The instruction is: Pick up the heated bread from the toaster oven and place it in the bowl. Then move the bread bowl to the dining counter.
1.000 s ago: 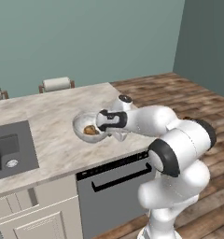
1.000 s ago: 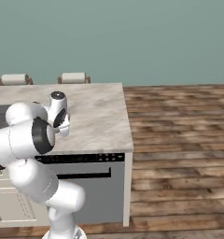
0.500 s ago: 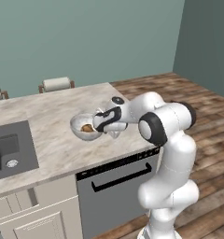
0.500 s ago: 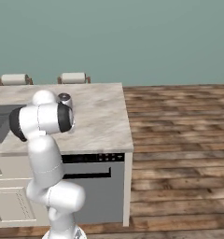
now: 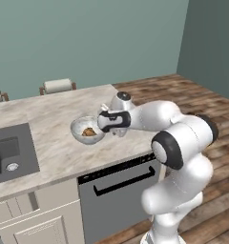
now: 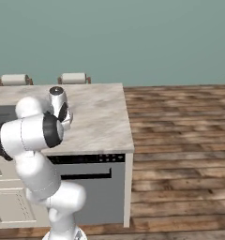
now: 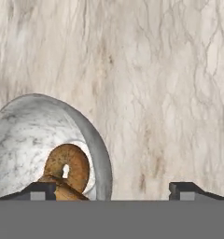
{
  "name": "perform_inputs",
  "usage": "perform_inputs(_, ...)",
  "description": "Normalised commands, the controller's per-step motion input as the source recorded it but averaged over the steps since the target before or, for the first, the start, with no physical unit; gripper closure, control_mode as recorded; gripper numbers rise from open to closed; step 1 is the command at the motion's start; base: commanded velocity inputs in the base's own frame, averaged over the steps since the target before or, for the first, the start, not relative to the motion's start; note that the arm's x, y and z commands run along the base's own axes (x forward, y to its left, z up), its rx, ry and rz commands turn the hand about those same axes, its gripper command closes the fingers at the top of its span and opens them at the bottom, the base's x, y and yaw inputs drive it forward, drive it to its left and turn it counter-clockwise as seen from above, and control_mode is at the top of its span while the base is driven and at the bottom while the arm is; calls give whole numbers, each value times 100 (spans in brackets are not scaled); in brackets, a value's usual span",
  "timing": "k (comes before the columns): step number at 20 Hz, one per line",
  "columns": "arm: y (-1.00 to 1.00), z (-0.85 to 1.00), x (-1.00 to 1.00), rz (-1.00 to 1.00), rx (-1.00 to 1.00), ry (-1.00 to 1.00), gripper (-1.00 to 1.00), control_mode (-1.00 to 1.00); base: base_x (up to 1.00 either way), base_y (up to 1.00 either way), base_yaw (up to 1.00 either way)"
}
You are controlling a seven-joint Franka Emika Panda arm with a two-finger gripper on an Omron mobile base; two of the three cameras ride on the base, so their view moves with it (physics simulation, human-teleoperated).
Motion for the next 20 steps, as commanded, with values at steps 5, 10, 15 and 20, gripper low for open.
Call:
perform_inputs(5,-62,92,-100,0,9,-23,-100,-100,0,0,0)
perform_inputs(10,-62,97,-100,-4,10,-31,-100,-100,0,0,0)
perform_inputs(15,-62,100,-100,-6,12,-33,-100,-100,0,0,0)
perform_inputs(20,-42,89,-87,-8,8,-41,-100,-100,0,0,0)
